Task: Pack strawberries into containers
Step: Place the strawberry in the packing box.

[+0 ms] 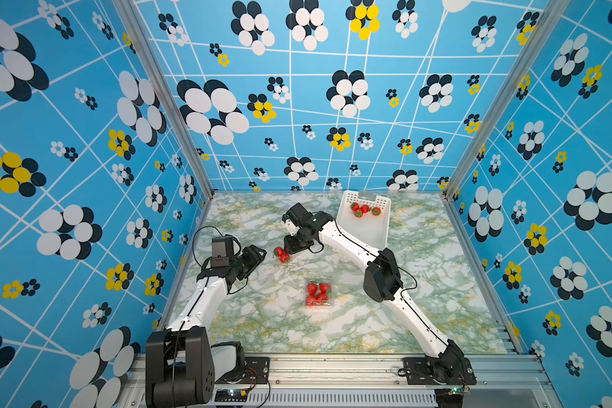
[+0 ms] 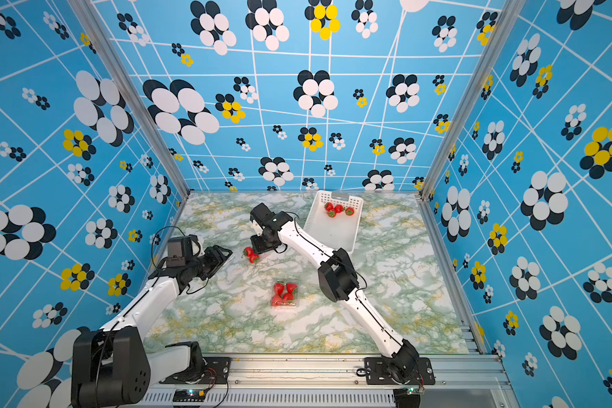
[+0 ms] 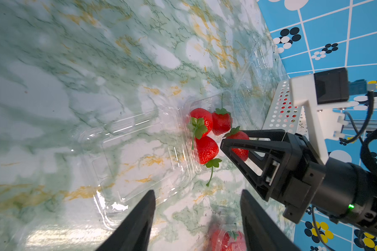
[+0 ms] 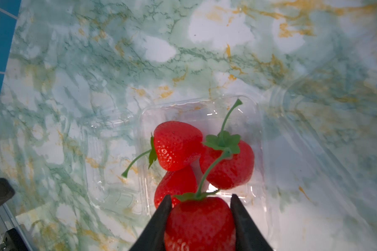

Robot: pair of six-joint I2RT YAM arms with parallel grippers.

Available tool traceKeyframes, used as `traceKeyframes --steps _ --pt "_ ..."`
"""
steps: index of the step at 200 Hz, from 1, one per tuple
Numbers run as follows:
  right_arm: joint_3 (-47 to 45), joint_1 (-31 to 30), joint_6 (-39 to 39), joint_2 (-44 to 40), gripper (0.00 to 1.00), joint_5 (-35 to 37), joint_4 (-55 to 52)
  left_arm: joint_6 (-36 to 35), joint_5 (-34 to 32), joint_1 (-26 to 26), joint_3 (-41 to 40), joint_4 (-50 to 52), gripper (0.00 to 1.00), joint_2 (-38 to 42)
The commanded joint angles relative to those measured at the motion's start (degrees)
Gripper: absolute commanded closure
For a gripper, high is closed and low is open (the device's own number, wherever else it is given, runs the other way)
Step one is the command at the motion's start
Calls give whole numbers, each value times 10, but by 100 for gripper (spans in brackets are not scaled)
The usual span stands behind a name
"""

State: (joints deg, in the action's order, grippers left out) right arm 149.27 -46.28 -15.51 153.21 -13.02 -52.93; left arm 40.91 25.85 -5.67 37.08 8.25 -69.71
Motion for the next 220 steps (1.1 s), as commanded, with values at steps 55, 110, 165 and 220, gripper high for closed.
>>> traceKeyframes --steps 55,110,165,220 --pt "15 -5 -11 16 57 -14 6 -9 16 -5 -4 -18 37 -15" --pt "15 -6 -12 13 46 -10 5 -9 18 -5 -5 -22 37 -19" --pt "16 -5 -6 5 46 1 -3 -9 20 -5 -5 -23 37 -17" --pt "-8 -1 6 -29 44 36 -4 -10 22 -5 -7 -25 37 -17"
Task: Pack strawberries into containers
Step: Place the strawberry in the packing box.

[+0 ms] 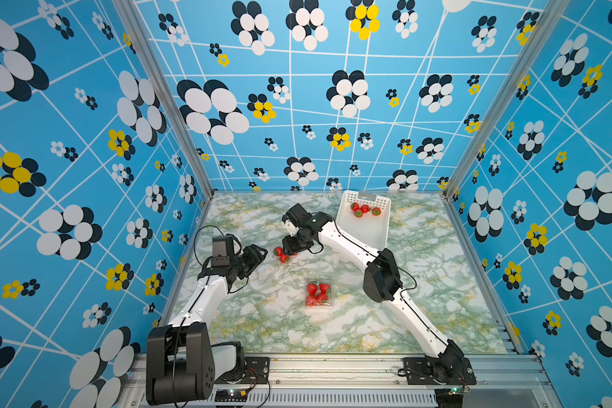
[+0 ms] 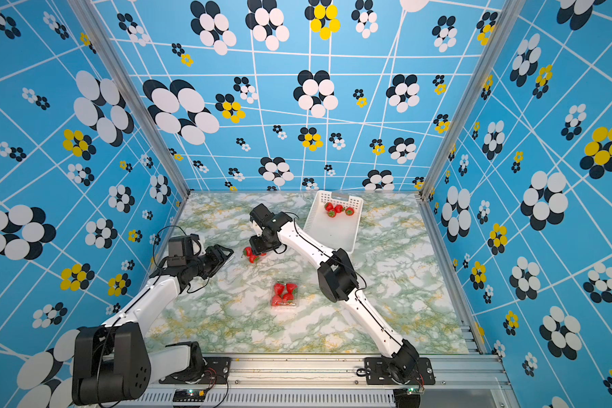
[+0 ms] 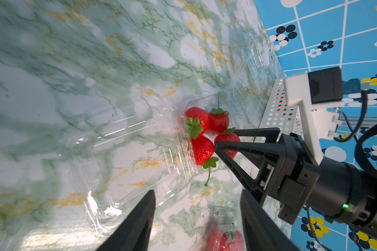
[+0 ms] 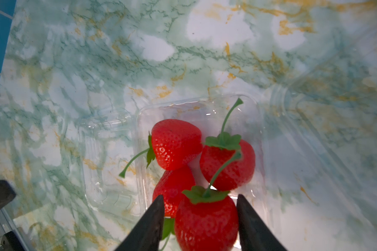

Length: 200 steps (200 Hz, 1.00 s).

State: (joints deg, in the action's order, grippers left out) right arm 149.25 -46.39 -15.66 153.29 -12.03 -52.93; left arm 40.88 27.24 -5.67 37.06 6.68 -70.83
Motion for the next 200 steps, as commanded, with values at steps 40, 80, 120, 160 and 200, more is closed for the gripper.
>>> traceKeyframes --steps 40,80,120,160,200 --pt "-15 8 11 -49 43 35 -4 -9 10 -5 -7 -10 36 -5" --pt "-47 13 12 -76 43 41 4 -9 9 -4 -7 -10 37 -5" --pt "-54 16 15 -87 58 25 -20 -9 7 -2 -5 -11 36 -6" --pt "-121 15 4 -120 69 16 -7 -7 5 3 -3 -11 36 -8" --pt "-199 12 -5 -165 70 -1 19 -7 1 8 -1 -14 36 -17"
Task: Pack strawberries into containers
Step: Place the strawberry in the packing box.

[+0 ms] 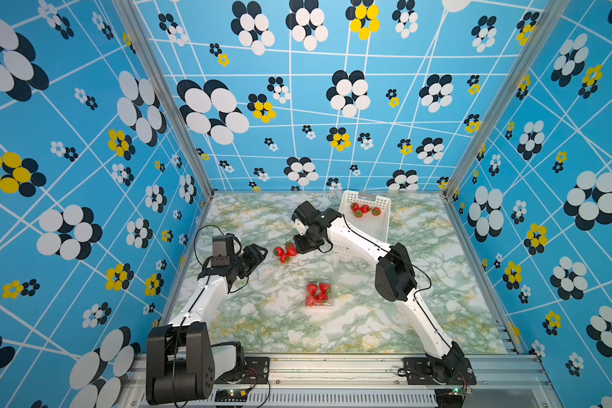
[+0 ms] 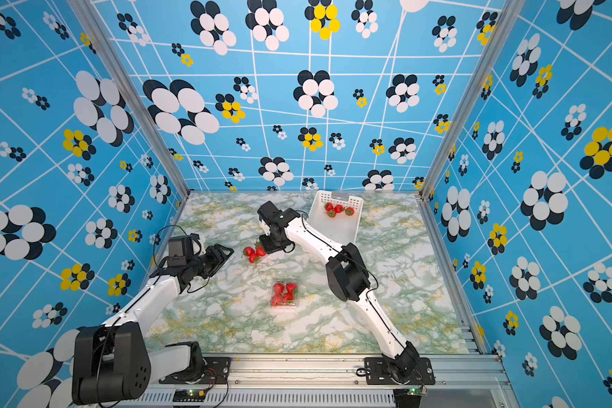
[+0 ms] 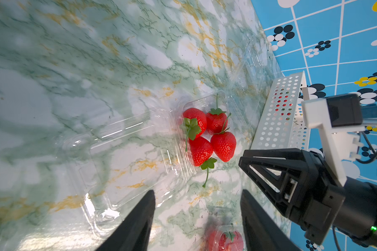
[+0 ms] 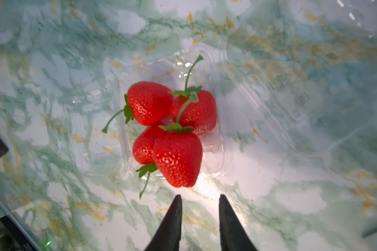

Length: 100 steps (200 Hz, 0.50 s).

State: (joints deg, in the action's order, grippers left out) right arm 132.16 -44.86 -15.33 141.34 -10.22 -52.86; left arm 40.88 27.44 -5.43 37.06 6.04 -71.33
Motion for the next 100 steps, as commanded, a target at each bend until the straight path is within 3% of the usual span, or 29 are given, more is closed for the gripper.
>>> traceKeyframes --steps 1,100 --pt "-29 -4 -8 -45 70 -20 19 -7 0 6 -2 -8 36 -12" --pt "41 -7 -15 9 71 -45 8 -7 -2 12 0 -8 36 -15"
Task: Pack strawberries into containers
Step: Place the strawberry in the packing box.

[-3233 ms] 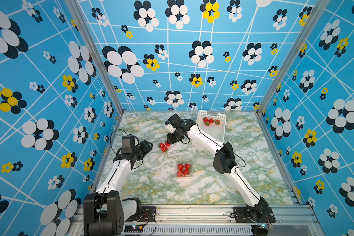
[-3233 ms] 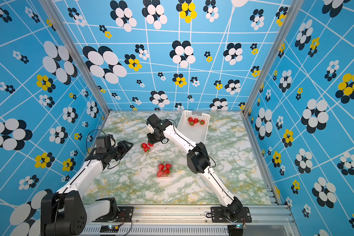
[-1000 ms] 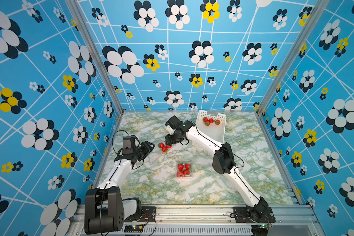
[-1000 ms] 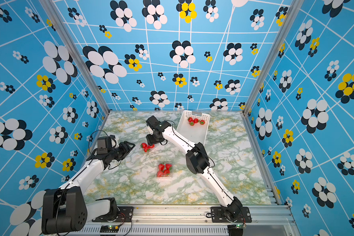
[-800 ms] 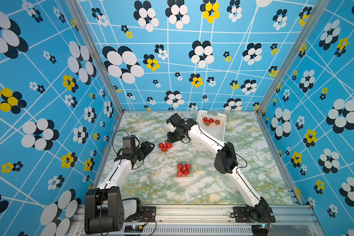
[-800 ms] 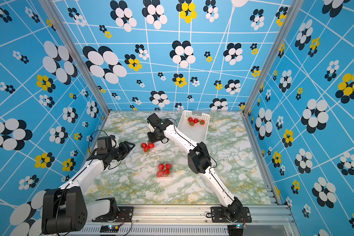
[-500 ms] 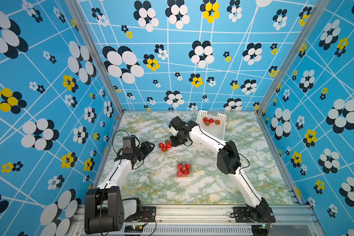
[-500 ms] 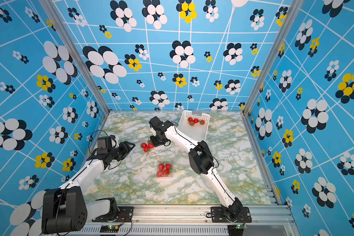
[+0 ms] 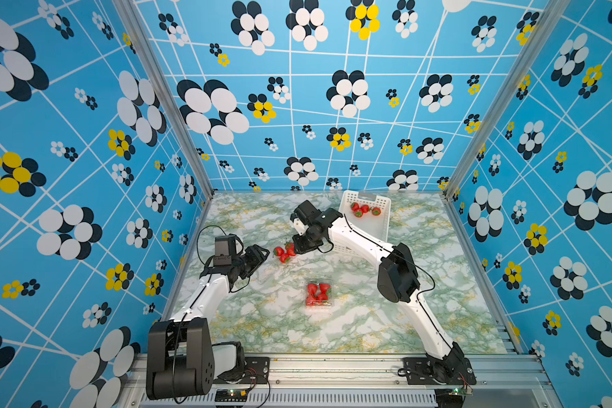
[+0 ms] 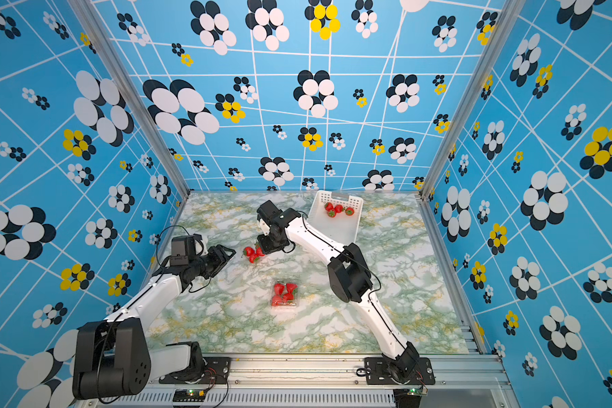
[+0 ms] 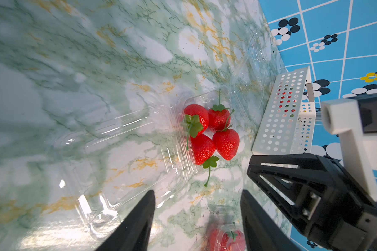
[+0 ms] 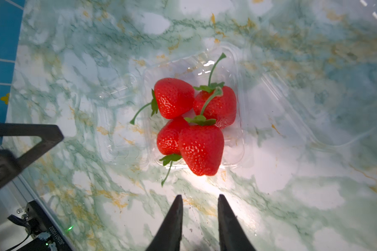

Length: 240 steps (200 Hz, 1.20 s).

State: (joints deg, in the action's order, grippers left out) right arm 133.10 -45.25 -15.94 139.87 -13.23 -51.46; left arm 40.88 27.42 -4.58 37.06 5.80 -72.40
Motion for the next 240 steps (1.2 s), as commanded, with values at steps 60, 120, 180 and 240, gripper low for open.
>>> traceKeyframes --steps 60,120,180,240 --pt "50 -3 -10 39 72 -22 -21 -10 -2 3 3 -4 36 -7" --pt "42 -7 -14 43 72 -24 -16 -11 -2 4 2 -4 36 -7" --pt "69 -6 -11 71 73 -21 -24 -12 -2 3 0 4 36 1" --pt "110 -2 -11 102 73 -27 -37 -18 2 3 -1 26 36 17"
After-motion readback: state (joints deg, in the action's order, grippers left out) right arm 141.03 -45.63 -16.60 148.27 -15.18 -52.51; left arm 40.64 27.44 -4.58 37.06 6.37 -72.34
